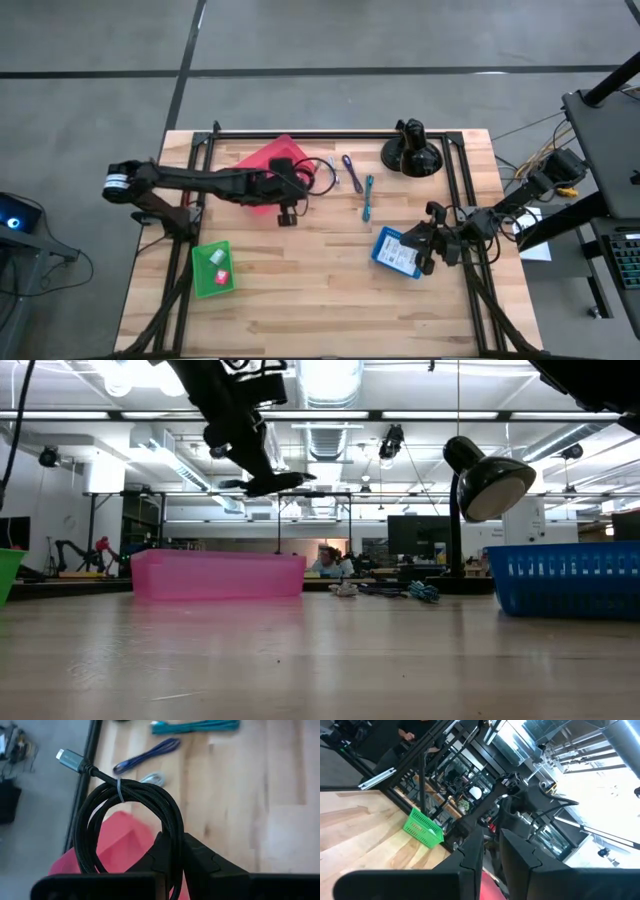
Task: Pick and place items into bin
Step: Put the black charger cable into the red bin
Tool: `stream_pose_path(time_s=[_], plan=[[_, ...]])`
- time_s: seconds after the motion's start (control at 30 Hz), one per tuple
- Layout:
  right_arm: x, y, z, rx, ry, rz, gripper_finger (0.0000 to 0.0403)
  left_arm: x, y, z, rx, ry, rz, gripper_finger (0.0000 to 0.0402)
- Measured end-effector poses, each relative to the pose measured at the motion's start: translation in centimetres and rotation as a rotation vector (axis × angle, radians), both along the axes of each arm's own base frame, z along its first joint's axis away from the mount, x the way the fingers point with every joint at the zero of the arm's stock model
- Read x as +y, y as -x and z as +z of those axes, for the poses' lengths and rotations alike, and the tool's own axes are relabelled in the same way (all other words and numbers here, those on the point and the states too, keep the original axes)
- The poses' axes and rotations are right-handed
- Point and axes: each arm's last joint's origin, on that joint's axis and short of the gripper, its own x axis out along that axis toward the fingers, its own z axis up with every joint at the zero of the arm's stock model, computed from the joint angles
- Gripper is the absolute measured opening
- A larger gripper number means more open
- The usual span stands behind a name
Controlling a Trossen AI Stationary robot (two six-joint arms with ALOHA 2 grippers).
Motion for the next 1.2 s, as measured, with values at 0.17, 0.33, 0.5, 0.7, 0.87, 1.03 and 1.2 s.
stream_pose_path(time_s=[0.17,0.33,0.5,0.7,0.87,1.03,1.2], plan=[[0.0,0.0,0.0,0.000,0.000,0.001,0.0052,1.8,0.6,-0.3,0.022,0.001,0.061,0.0015],[0.0,0.0,0.0,0.000,0.001,0.001,0.0052,4.4,1.5,-1.1,0.069,0.012,0.155,0.0015],[0.0,0.0,0.0,0.000,0.001,0.001,0.0052,7.4,2.5,-1.6,0.072,0.085,0.212,0.0015],[0.0,0.0,0.0,0.001,0.001,0.001,0.0052,10.5,3.4,-2.0,0.024,0.204,0.277,0.0015],[0.0,0.0,0.0,0.001,0.001,0.001,0.0052,11.6,3.7,-2.8,0.029,0.248,0.359,0.0015],[0.0,0.0,0.0,0.003,0.001,-0.003,0.0052,11.5,3.8,-4.2,0.089,0.292,0.383,0.0015],[-0.1,0.0,0.0,0.008,-0.002,-0.037,0.0052,11.3,4.4,-6.1,0.153,0.342,0.439,0.0016]])
